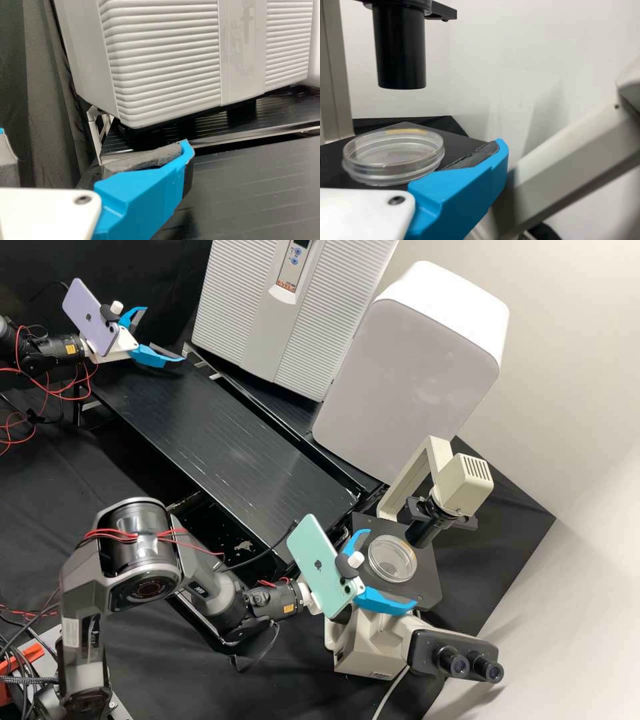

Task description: Place the petri dish on the microscope

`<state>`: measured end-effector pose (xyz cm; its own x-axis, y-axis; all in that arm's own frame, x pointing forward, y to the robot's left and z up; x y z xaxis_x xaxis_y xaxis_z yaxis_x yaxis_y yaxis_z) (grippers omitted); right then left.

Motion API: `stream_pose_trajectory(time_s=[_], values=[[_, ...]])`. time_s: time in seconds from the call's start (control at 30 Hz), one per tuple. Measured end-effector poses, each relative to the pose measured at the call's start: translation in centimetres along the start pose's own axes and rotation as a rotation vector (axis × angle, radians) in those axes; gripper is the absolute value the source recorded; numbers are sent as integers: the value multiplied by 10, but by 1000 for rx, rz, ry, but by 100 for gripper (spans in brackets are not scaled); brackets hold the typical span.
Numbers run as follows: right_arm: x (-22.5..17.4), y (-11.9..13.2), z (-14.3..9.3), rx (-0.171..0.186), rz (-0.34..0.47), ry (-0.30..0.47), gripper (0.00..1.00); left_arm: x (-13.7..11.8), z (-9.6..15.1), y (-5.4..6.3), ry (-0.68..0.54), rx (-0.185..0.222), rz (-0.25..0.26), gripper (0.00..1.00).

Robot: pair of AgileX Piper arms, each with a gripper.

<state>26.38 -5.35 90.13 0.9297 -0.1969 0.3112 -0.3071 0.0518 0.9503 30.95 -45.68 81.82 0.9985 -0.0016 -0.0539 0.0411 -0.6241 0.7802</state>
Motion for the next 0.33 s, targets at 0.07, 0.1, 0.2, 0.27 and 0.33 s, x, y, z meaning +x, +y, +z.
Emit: stream_pose_trajectory(time_s=[0.07,0.1,0.2,0.27,0.33], values=[[-7,3,1,32,20,16,100,0,0,0,0,0,0,100],[-12,4,1,54,28,21,100,0,0,0,0,0,0,100],[-29,12,2,135,42,25,100,0,0,0,0,0,0,100],[-38,18,0,184,51,39,100,0,0,0,0,0,0,100],[-46,22,-1,226,63,56,100,0,0,0,0,0,0,100]])
